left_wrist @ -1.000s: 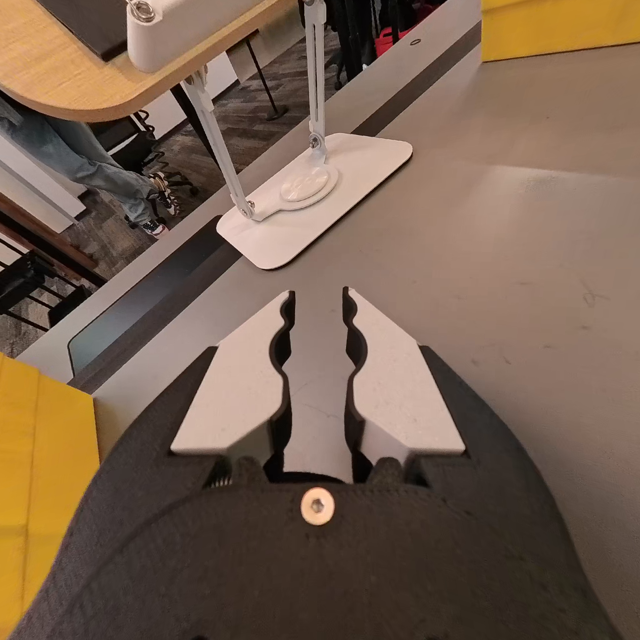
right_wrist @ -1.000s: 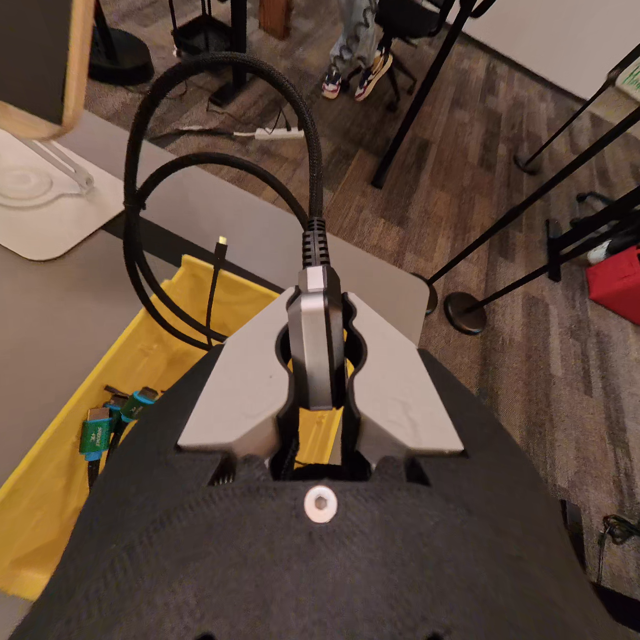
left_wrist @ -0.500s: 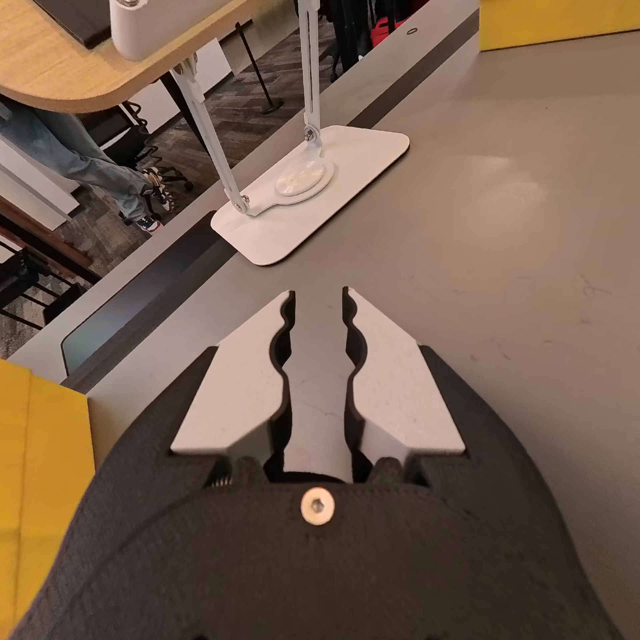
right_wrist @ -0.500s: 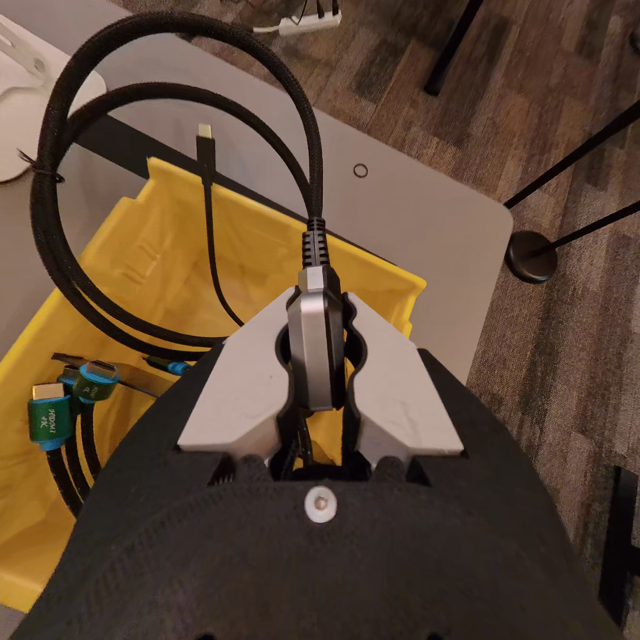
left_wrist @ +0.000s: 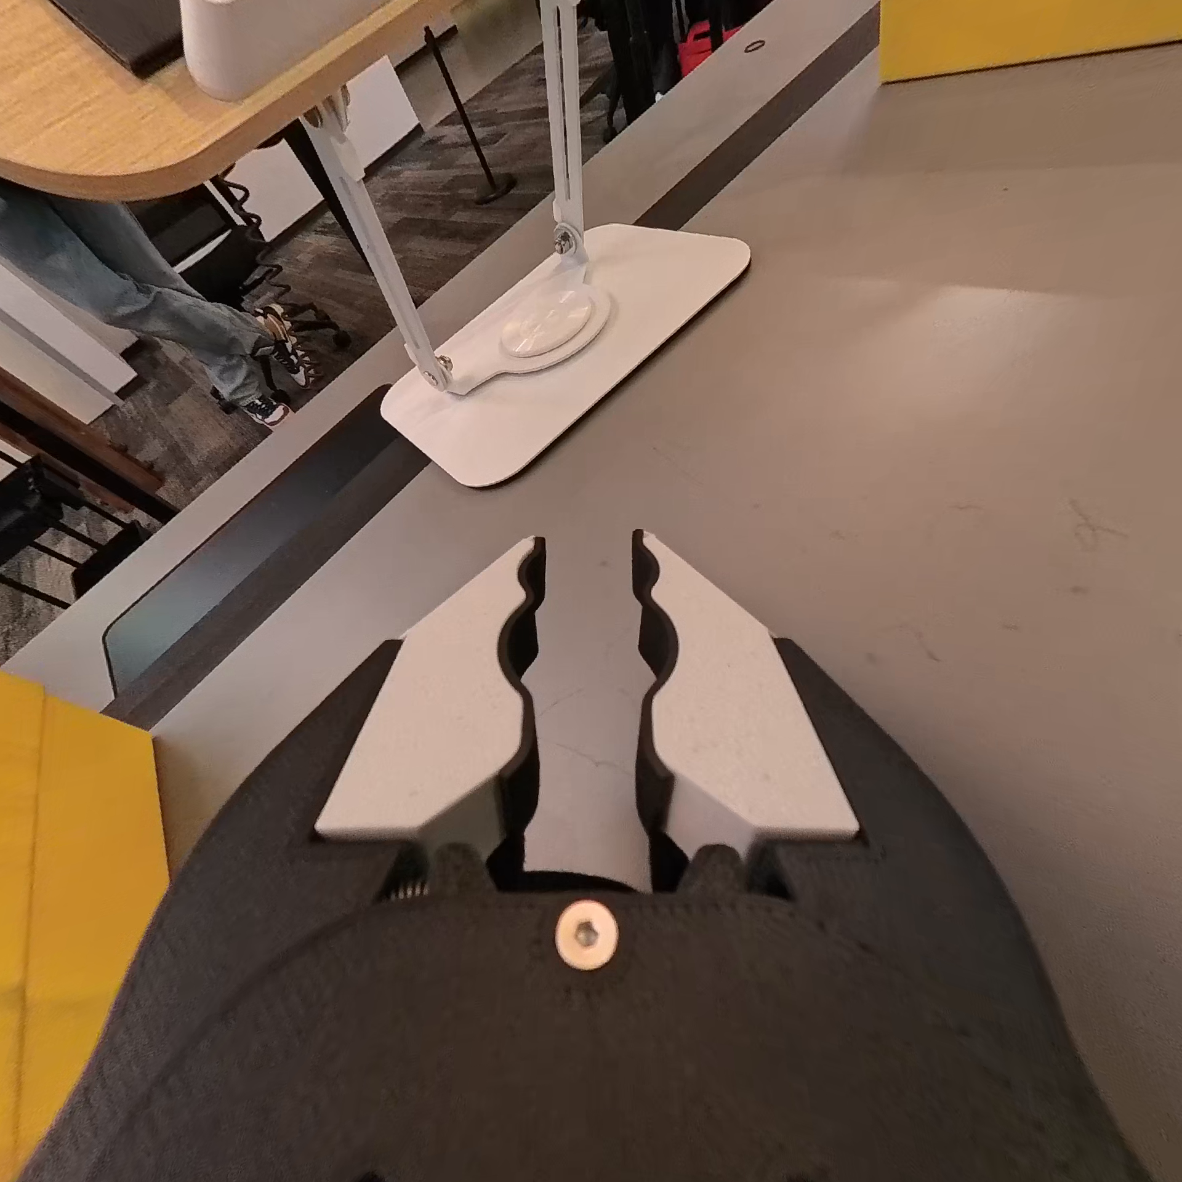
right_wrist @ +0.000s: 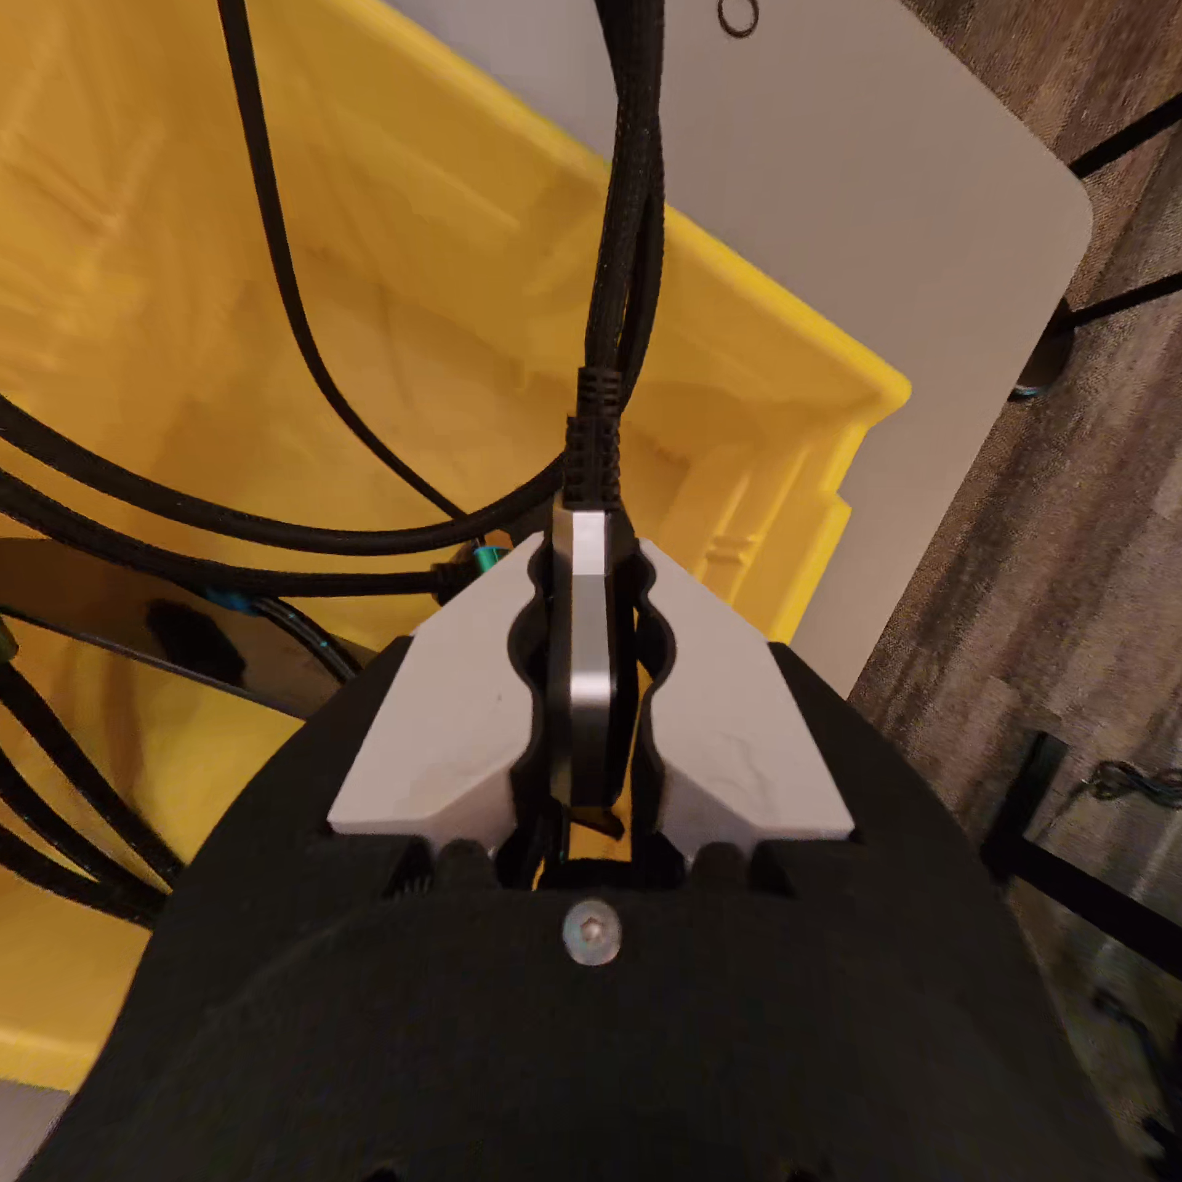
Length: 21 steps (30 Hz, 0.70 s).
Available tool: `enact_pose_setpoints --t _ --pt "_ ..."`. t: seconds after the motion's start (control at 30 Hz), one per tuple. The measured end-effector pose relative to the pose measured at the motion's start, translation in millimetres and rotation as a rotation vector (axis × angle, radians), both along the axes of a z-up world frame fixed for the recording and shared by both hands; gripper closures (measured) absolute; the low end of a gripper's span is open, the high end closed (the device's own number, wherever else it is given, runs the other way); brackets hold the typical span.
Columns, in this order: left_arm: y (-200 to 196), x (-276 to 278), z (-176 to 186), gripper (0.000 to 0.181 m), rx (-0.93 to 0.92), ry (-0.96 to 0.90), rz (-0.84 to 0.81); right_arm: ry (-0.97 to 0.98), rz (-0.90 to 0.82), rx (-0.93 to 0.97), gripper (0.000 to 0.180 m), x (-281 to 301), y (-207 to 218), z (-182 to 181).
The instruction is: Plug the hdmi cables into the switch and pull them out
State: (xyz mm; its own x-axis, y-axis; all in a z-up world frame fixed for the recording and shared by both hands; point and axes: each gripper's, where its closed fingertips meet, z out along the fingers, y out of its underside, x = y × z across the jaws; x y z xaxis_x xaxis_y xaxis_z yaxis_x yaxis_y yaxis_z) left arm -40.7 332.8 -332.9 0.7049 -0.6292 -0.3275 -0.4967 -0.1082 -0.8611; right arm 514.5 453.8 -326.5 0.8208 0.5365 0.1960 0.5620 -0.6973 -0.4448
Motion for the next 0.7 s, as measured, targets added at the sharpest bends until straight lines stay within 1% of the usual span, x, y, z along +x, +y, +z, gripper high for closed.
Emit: enact_pose_setpoints --t 0.1,0.17,0.27,0.37,0.5,0.6,0.7 --pt "0.0 0.7 -1.5 0.155 -0.005 0.003 -0.002 -0.022 0.019 -0.045 0.15 -2.4 -7.2 0.3" --pt "0.0 1.3 -2.3 0.155 -0.006 0.006 -0.003 -0.034 0.021 -0.058 0.147 -1.8 -9.4 4.4" --pt "-0.3 1.7 -2.5 0.155 -0.006 0.008 -0.005 -0.054 0.035 -0.06 0.135 -1.4 -14.2 15.5" --pt "-0.1 1.6 -0.4 0.154 0.0 -0.002 -0.003 -0.036 0.047 -0.012 0.131 -5.8 -18.7 33.4" --pt "0.2 2.2 3.1 0.151 0.01 -0.013 -0.002 -0.017 0.014 0.083 0.124 -3.5 -29.1 57.4" --pt "0.2 2.3 6.2 0.148 0.035 0.007 0.003 -0.004 -0.029 0.152 0.122 2.7 -48.5 69.9" --pt "0.7 1.5 12.6 0.145 0.067 0.023 0.017 -0.023 -0.081 0.202 0.118 18.7 -72.5 72.7"
